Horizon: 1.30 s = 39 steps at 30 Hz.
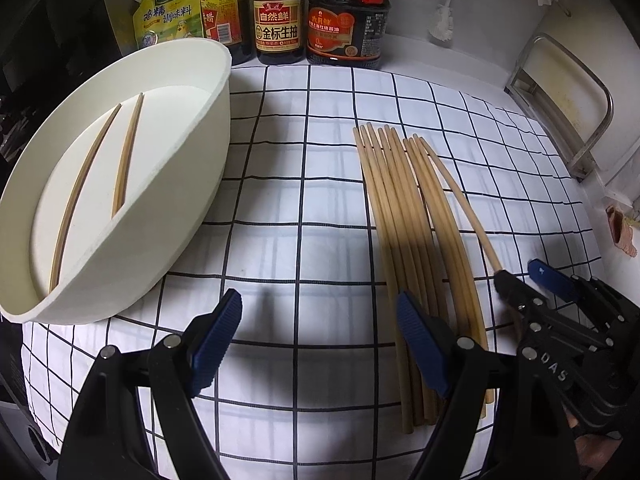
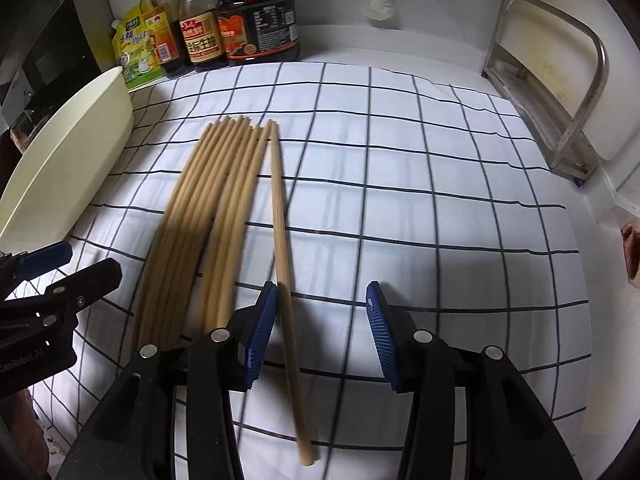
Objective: Organize utensils
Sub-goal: 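Move both open tools back to the chopstick bundle, then close the left tool on one chopstick while the right tool grasps another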
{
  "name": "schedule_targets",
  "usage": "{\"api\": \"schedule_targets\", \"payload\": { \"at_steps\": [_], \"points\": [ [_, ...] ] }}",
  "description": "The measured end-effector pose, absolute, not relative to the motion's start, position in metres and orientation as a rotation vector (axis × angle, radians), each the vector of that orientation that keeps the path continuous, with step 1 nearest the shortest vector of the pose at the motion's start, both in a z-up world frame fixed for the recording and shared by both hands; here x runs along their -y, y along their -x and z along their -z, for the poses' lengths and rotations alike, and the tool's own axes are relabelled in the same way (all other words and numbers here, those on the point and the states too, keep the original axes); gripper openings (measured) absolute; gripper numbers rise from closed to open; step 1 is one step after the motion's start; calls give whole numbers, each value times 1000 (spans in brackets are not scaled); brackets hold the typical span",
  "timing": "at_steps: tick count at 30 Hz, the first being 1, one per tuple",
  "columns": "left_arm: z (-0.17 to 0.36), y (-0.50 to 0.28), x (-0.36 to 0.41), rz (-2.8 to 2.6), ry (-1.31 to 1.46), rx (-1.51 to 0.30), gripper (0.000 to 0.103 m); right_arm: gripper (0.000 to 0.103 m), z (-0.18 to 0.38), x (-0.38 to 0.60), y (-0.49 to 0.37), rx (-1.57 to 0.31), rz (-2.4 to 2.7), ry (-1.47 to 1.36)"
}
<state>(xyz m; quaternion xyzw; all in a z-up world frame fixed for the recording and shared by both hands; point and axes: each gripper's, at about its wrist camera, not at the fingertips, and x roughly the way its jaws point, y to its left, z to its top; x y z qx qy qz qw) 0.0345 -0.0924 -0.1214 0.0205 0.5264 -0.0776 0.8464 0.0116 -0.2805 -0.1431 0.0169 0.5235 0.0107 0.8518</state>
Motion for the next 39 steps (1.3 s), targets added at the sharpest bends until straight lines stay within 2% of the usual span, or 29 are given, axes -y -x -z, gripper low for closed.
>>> {"api": "schedule_targets", "payload": {
  "at_steps": [39],
  "points": [
    [143,-42,104,104,-119,-1135,81,46,144,296,-10,-1079,-28,-1]
  ]
}}
